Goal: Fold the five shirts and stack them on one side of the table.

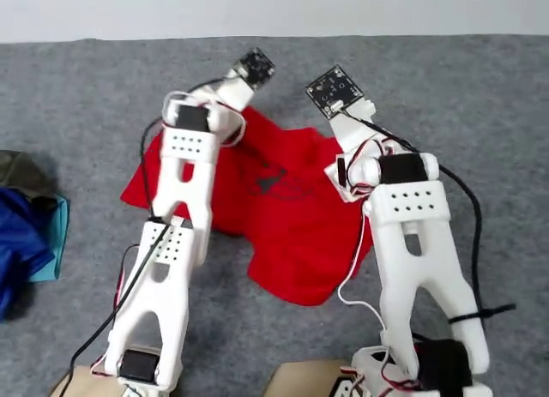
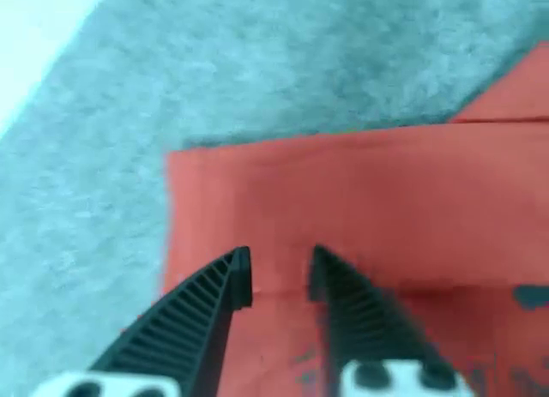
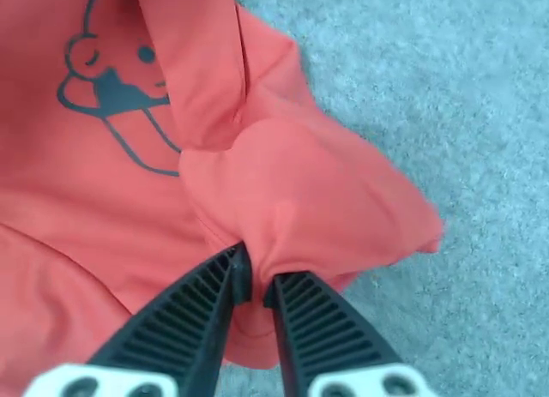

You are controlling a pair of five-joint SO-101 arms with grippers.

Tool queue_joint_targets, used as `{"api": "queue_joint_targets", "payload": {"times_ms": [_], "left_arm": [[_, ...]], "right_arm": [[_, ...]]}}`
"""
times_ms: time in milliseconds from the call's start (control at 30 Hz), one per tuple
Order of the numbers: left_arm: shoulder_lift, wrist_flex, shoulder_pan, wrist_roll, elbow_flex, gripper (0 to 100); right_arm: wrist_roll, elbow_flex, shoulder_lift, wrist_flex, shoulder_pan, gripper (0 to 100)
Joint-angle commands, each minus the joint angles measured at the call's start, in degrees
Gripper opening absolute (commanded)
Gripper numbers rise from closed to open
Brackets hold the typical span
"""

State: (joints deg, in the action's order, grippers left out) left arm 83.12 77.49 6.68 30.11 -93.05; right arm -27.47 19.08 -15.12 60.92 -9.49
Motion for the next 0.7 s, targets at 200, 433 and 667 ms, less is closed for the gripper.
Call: {"api": "queue_joint_targets", "payload": {"times_ms": [200,433,667], "left_arm": [[8.62,-14.33,0.88,2.02,-0.31,0],[8.09,-9.67,0.44,6.07,-3.47,0],[-2.81,-4.84,0.97,4.4,-3.21,0]], "right_arm": [[2.29,-2.02,1.19,-2.33,-0.57,0.9],[2.73,-2.02,1.19,-2.33,-0.48,0.9],[2.73,-2.11,0.66,-2.33,-0.48,0.9]]}}
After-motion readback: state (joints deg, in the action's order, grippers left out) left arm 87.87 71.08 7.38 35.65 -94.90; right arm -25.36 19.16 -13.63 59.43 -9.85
